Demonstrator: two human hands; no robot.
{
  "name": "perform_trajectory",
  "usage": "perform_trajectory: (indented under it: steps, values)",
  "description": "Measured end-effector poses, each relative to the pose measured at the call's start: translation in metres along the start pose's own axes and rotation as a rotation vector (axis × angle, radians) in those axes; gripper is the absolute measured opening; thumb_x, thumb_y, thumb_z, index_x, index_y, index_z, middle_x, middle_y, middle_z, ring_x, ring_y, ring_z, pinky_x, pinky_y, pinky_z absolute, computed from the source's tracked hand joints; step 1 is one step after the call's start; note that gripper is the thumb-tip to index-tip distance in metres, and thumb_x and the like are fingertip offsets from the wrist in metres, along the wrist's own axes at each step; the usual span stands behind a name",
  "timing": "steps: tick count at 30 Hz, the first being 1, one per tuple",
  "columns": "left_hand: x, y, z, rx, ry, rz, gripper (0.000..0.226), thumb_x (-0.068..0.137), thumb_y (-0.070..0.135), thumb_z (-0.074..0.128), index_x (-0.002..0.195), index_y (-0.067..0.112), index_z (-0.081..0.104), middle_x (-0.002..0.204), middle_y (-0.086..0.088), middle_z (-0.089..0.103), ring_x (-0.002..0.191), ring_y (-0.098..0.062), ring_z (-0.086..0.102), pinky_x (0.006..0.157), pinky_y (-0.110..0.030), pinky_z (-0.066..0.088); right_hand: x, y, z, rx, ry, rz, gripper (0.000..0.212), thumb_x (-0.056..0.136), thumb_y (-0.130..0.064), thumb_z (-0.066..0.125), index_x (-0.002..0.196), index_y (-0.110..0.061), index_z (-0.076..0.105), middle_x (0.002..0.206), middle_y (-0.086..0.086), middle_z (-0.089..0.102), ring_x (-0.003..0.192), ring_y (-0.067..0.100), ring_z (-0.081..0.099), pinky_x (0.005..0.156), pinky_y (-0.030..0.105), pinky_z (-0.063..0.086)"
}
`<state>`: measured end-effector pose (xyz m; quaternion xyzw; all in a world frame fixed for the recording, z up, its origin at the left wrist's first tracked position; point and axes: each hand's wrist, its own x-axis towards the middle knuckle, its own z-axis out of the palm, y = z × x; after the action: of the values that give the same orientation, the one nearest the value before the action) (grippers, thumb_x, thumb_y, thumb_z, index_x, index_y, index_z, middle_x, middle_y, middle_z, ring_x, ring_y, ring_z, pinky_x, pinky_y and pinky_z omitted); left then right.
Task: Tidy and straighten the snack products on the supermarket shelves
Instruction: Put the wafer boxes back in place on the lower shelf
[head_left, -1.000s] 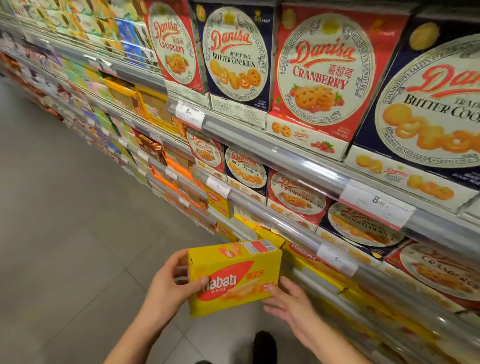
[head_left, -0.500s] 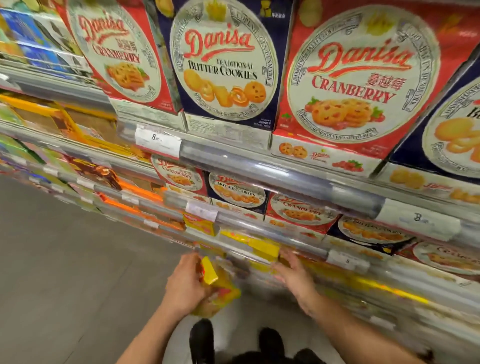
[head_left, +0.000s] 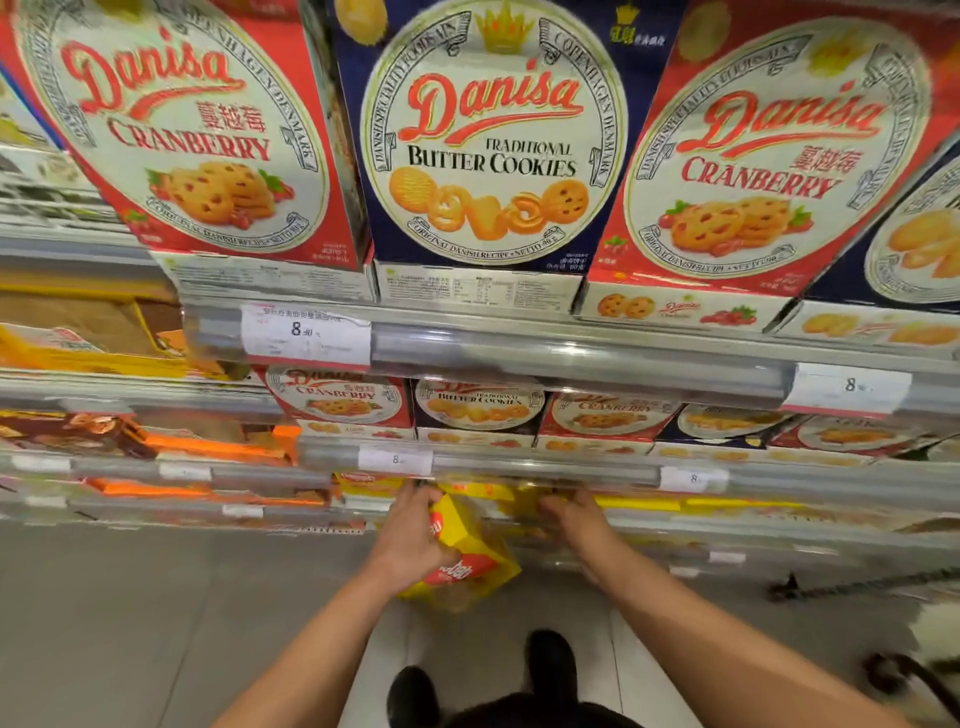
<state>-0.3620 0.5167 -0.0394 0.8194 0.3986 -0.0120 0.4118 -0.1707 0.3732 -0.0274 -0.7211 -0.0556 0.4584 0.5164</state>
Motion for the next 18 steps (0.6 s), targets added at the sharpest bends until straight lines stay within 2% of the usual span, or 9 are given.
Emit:
perform_trajectory:
  steps: [2, 5, 8, 9, 12, 14, 16, 18]
  values:
    - [0.004, -0.005, -0.001, 0.013, -0.017, 0.021, 0.074, 0.055, 0.034, 0.092, 0.113, 0.030, 0.047, 0.126, -0.002, 0.043, 0.123, -0.024, 0.045, 0.089, -0.030, 0.041, -0.002, -0.003, 0.004, 0.007, 0.011, 0.010, 0.020, 0.100, -0.006, 0.056, 0.115, -0.020, 0.057, 0.102, 0.006, 0.072, 0.093, 0.025, 0.071, 0.086, 0.047, 0.059]
    - [0.008, -0.009, -0.001, 0.005, -0.052, 0.028, 0.075, 0.057, 0.029, 0.093, 0.119, 0.026, 0.053, 0.119, 0.003, 0.039, 0.117, -0.019, 0.046, 0.084, -0.025, 0.037, 0.004, -0.004, 0.005, 0.012, 0.025, 0.027, 0.021, 0.100, -0.005, 0.054, 0.119, -0.012, 0.058, 0.102, 0.007, 0.071, 0.093, 0.023, 0.070, 0.087, 0.049, 0.059]
    - [0.013, -0.010, 0.002, -0.002, -0.056, 0.037, 0.077, 0.061, 0.026, 0.093, 0.127, 0.022, 0.053, 0.121, 0.006, 0.037, 0.118, -0.015, 0.042, 0.092, -0.022, 0.037, 0.007, -0.006, 0.006, 0.015, 0.019, 0.059, 0.017, 0.101, -0.005, 0.053, 0.112, -0.014, 0.062, 0.099, 0.006, 0.072, 0.087, 0.019, 0.071, 0.071, 0.038, 0.062]
    - [0.013, -0.010, 0.002, -0.001, -0.050, 0.039, 0.080, 0.062, 0.026, 0.094, 0.130, 0.021, 0.052, 0.121, 0.007, 0.036, 0.118, -0.013, 0.041, 0.094, -0.021, 0.037, 0.008, -0.006, 0.005, 0.009, 0.020, 0.072, 0.018, 0.101, -0.006, 0.054, 0.114, -0.014, 0.062, 0.102, 0.007, 0.073, 0.089, 0.020, 0.072, 0.071, 0.038, 0.062]
    - [0.018, -0.011, 0.001, 0.004, -0.053, 0.029, 0.090, 0.062, 0.027, 0.095, 0.138, 0.018, 0.049, 0.122, 0.007, 0.035, 0.123, -0.016, 0.041, 0.101, -0.024, 0.038, 0.014, -0.006, 0.006, 0.001, 0.012, 0.081, 0.025, 0.099, -0.008, 0.058, 0.123, -0.014, 0.063, 0.110, 0.010, 0.074, 0.103, 0.030, 0.071, 0.087, 0.050, 0.060]
    - [0.022, -0.010, 0.000, 0.008, -0.066, 0.024, 0.094, 0.062, 0.029, 0.095, 0.142, 0.016, 0.047, 0.122, 0.005, 0.036, 0.127, -0.020, 0.042, 0.104, -0.025, 0.038, 0.018, -0.005, 0.006, 0.000, 0.017, 0.100, 0.026, 0.097, -0.008, 0.059, 0.122, -0.013, 0.064, 0.112, 0.012, 0.074, 0.105, 0.032, 0.071, 0.090, 0.053, 0.059]
    - [0.027, -0.008, -0.001, -0.005, -0.069, 0.013, 0.094, 0.063, 0.029, 0.094, 0.143, 0.015, 0.047, 0.122, 0.004, 0.038, 0.129, -0.022, 0.043, 0.106, -0.027, 0.039, 0.021, -0.003, 0.005, -0.009, 0.017, 0.087, 0.025, 0.098, -0.009, 0.059, 0.122, -0.012, 0.063, 0.112, 0.012, 0.073, 0.100, 0.029, 0.071, 0.077, 0.040, 0.063]
    - [0.027, -0.005, -0.003, -0.020, -0.066, 0.012, 0.090, 0.064, 0.029, 0.094, 0.140, 0.016, 0.048, 0.120, 0.003, 0.039, 0.127, -0.022, 0.043, 0.105, -0.029, 0.040, 0.018, -0.003, 0.005, -0.042, 0.021, 0.045, 0.025, 0.098, -0.008, 0.059, 0.123, -0.012, 0.062, 0.113, 0.010, 0.071, 0.098, 0.024, 0.070, 0.067, 0.027, 0.061]
